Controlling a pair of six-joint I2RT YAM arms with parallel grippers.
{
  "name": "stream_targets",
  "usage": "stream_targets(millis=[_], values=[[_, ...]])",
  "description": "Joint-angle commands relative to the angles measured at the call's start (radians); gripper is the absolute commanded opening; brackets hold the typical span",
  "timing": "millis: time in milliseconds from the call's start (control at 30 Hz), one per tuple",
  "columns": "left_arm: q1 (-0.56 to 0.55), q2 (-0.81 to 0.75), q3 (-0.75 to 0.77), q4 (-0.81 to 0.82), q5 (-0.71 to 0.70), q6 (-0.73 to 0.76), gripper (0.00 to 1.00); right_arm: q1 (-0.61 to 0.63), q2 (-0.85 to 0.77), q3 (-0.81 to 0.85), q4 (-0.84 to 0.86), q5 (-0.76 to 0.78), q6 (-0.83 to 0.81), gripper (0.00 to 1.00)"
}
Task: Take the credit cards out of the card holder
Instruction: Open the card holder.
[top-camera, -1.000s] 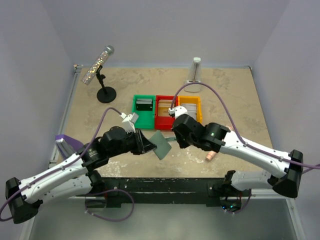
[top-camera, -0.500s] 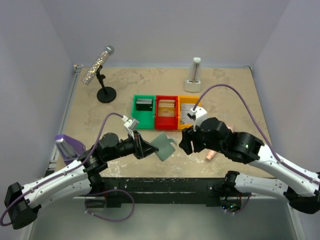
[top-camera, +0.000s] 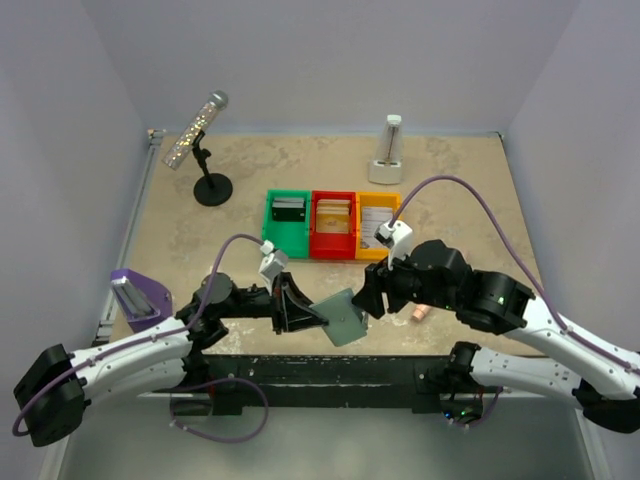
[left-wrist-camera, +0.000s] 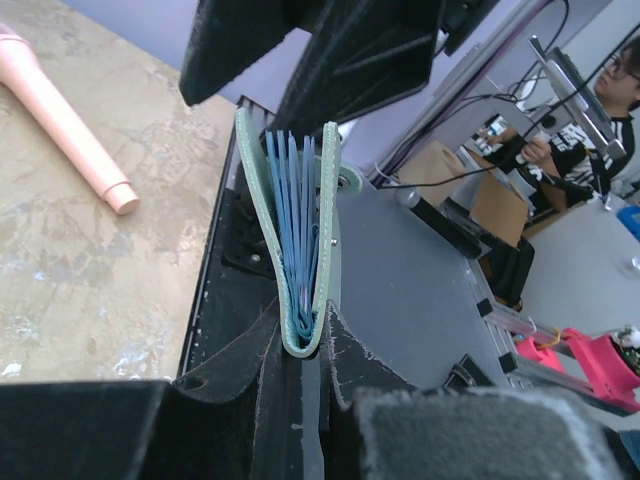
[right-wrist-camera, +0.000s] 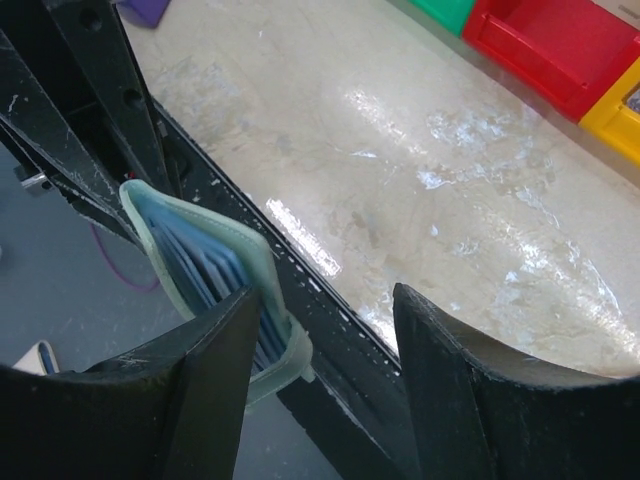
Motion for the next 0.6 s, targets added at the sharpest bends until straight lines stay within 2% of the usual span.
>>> stream_targets(millis=[0,233,367,567], values=[[0.007,0.008,-0.04,0.241,0.086,-0.026,0.0,-0.001,-0.04,-0.015,0.009,0.018,-0.004,0.6],[0.026,0.005,-0.049,0.305,0.111,-0.026,0.0,-0.001,-0.083,-0.05,0.027,-0.068,-0.002,0.58],[0.04,0.014,-0.03,0.266,0.118,-0.006,0.0,-0.003,-0.134,-0.067,0.061,-0.079,0.021,0.59],[0.041,0.034,0.0,0.21,0.134,0.022,0.0,-0.003,-0.117,-0.003,0.046,-0.131,0.016,0.59]])
